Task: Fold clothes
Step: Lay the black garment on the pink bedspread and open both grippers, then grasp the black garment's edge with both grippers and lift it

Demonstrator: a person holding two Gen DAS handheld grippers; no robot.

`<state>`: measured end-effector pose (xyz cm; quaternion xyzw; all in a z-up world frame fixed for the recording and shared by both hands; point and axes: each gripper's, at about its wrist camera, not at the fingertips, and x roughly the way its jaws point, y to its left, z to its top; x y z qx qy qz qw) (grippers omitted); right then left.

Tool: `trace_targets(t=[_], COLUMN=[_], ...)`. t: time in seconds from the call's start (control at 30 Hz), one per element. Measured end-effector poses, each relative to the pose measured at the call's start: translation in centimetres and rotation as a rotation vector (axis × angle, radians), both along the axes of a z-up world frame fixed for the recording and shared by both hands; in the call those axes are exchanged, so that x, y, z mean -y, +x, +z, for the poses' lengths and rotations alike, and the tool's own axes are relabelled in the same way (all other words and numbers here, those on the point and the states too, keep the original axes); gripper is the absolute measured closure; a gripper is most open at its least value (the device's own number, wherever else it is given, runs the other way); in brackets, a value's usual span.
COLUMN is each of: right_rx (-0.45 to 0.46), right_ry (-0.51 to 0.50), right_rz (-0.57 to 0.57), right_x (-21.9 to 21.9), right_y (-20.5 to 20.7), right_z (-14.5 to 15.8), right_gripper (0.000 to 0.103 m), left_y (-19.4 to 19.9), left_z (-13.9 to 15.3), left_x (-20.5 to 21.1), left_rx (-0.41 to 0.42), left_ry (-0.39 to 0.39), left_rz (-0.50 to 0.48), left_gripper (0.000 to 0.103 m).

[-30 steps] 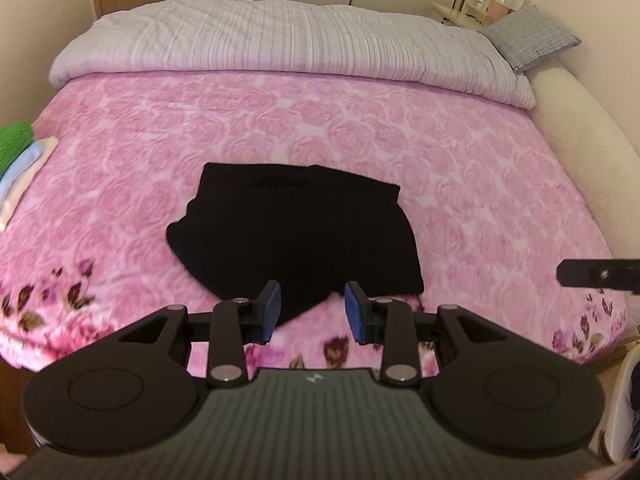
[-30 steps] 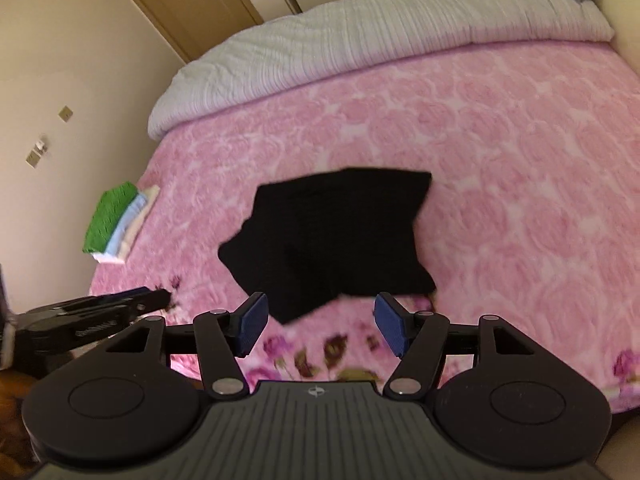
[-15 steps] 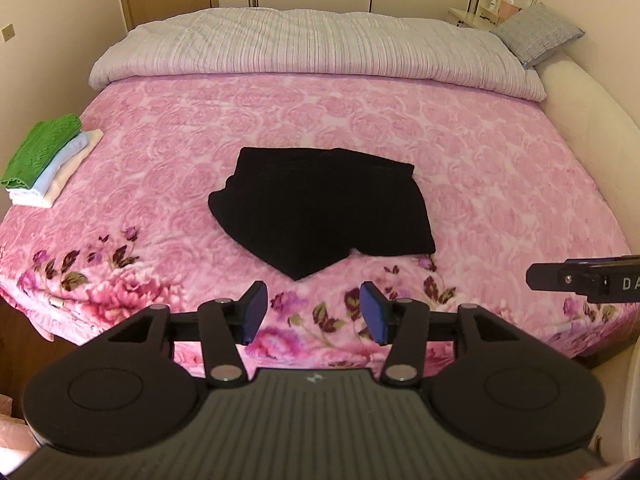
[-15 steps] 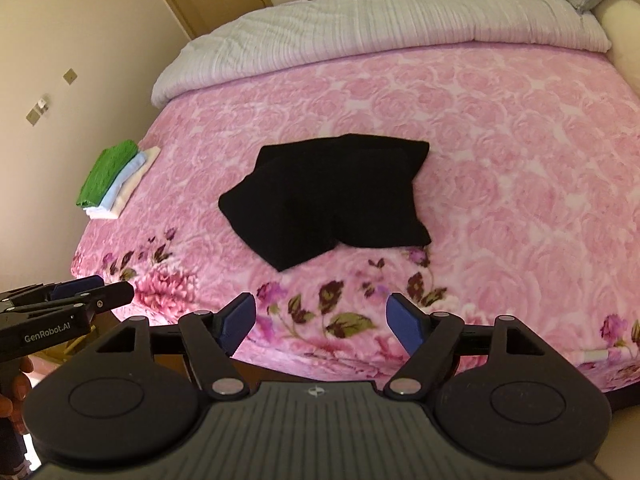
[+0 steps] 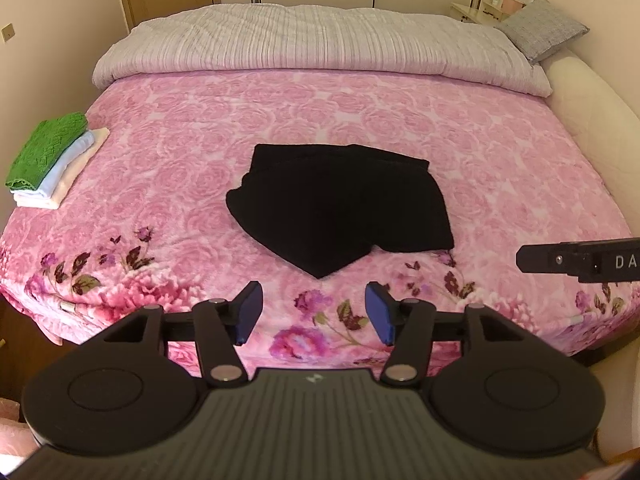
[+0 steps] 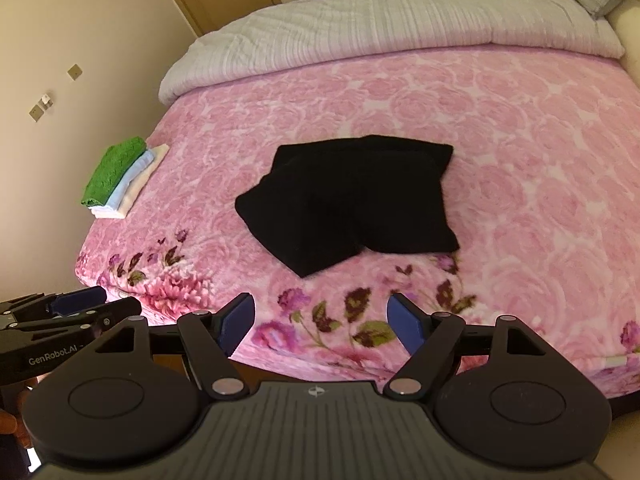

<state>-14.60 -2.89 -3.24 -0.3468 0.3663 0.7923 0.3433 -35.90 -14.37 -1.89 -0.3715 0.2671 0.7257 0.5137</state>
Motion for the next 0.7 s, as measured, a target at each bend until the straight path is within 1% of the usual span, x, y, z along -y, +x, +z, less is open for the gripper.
trace_targets(t=[0.13, 0.3, 0.43, 0.57, 0.7], right_rx=[0.003, 0.005, 0.010, 0.028, 0.053], right_ry=[0.007, 0.004, 0.001, -0.024, -0.064], right_rz=[-0.012, -0.080, -0.144, -0.217, -0.253], right_x=[-0.9, -2.8, -4.3, -5.0, -4.6], right_y=[-2.3, -4.5, -5.8, -6.4, -7.1], right_z=[0.1, -0.4, -0.9, -2.0, -4.5], right_gripper=[0.026, 0.026, 0.026, 0.026, 0.026], left_y=[-2.7, -6.5, -9.5, -11.9, -13.8], left_z=[-0.2, -1.1, -2.3, -4.3, -7.8], left_x=[-1.6, -3.8, -5.2, -6.5, -7.4], left_rx=[0.004, 0.017, 0.037, 0.065, 0.130], left_ry=[0.004, 0.002, -0.018, -0.055, -0.100], left_rz=[-0.028, -0.089, -0.130, -0.168, -0.163], left_gripper=[0.048, 0.046, 0.046, 0.046, 0.043])
